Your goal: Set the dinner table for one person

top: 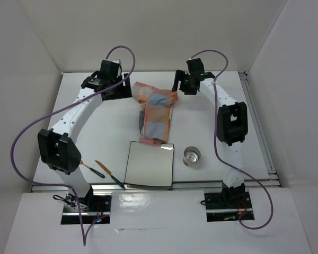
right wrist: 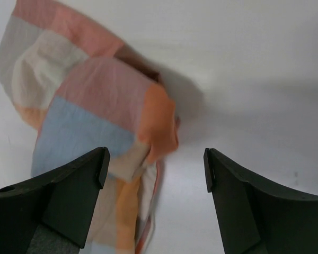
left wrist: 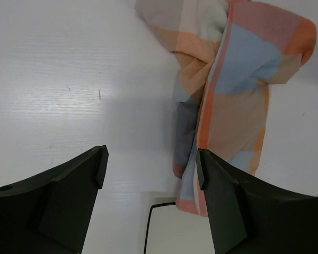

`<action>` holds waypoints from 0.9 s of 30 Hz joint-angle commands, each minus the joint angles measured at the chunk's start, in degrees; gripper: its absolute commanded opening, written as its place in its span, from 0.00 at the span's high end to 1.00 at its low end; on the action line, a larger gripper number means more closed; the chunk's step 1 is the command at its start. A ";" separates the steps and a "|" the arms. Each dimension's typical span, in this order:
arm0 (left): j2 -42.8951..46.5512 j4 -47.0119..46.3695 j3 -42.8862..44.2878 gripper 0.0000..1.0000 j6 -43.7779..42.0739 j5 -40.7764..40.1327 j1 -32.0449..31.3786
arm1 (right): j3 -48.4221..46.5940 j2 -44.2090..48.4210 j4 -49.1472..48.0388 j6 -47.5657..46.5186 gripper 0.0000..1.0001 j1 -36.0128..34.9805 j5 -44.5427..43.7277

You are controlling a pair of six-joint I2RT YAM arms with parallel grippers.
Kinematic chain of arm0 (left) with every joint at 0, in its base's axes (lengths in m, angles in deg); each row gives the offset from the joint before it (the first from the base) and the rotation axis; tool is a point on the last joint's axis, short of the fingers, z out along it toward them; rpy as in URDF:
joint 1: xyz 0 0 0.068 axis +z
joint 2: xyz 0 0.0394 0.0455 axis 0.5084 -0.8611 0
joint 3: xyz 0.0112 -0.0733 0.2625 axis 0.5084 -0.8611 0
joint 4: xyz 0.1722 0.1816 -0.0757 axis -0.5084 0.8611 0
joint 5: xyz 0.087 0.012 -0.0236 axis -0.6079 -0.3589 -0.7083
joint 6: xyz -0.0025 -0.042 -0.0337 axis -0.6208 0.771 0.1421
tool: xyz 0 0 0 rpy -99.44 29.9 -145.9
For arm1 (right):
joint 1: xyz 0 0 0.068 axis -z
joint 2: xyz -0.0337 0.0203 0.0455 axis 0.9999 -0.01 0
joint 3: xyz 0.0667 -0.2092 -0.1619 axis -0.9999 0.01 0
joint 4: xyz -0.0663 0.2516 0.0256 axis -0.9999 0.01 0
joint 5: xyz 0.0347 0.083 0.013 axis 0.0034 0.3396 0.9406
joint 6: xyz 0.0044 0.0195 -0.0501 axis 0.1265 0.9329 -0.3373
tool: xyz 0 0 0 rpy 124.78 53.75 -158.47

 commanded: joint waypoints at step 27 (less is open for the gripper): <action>-40.30 5.81 40.20 0.21 5.68 12.57 3.34 | -13.82 -10.03 -2.50 0.14 1.00 -0.60 8.46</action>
